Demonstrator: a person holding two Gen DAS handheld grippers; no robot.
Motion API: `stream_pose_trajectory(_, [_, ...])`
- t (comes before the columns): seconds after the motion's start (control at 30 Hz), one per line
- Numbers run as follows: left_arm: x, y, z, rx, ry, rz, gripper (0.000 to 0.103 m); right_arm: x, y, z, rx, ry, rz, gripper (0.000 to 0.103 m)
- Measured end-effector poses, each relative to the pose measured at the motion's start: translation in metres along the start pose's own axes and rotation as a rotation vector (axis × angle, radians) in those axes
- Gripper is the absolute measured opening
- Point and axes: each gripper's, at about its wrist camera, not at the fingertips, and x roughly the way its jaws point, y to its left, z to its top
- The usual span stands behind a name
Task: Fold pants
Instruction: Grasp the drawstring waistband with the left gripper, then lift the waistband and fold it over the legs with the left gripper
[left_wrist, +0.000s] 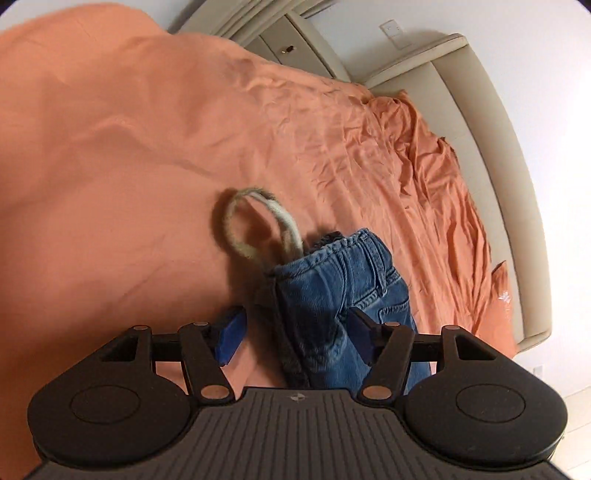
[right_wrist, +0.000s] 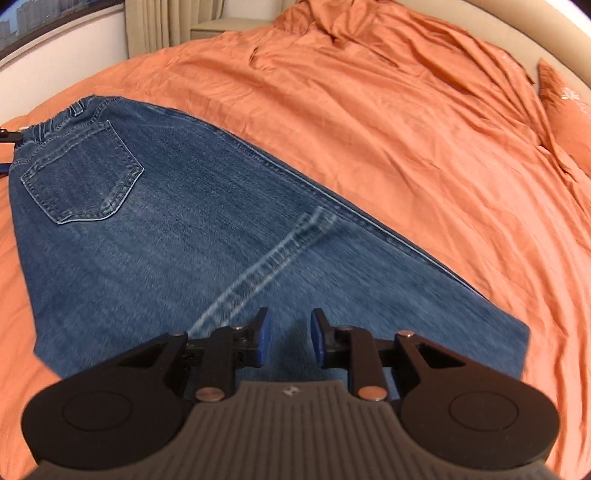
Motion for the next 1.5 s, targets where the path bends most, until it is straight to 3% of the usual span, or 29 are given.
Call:
stream_pose_trajectory(0.23, [0.023,-0.005,0.006,0.064,0.008,-0.021,0.068,0.043,-0.013,0.027,-0.053,0.047,-0.018,0.012])
stream_pose_trajectory(0.47, [0.023,-0.002,0.001,0.07,-0.015,-0.03,0.056,0.077,-0.02,0.049,-0.03,0.025,0.001,0.011])
stream_pose_trajectory(0.57, [0.023,-0.006,0.001,0.08,-0.02,-0.018,0.048,0.09,-0.019,0.052,-0.018,0.055,0.006,0.011])
stream_pose_trajectory(0.63, [0.023,-0.01,0.002,0.08,-0.022,-0.012,0.035,0.095,-0.021,0.054,0.011,0.067,0.009,0.011])
stream_pose_trajectory(0.73, [0.018,-0.022,0.002,0.079,-0.034,0.004,0.025,0.092,-0.017,0.058,0.027,0.078,-0.012,0.01])
stream_pose_trajectory(0.87, [-0.003,-0.056,-0.004,0.162,-0.086,0.019,0.022,0.071,-0.011,0.056,0.036,0.054,-0.048,0.011])
stream_pose_trajectory(1.0, [-0.03,-0.11,-0.017,0.3,-0.144,0.001,0.021,0.031,-0.014,0.04,0.057,0.007,-0.027,0.011])
stream_pose_trajectory(1.13, [-0.051,-0.184,-0.055,0.54,-0.21,0.003,0.021,-0.013,-0.026,0.014,0.125,-0.026,-0.002,0.011])
stream_pose_trajectory(1.37, [-0.051,-0.303,-0.174,0.987,-0.267,0.016,0.021,-0.069,-0.049,-0.044,0.223,-0.052,0.017,0.011])
stream_pose_trajectory(1.5, [-0.027,-0.339,-0.253,1.187,-0.24,0.016,0.021,-0.092,-0.073,-0.078,0.293,-0.068,0.015,0.011])
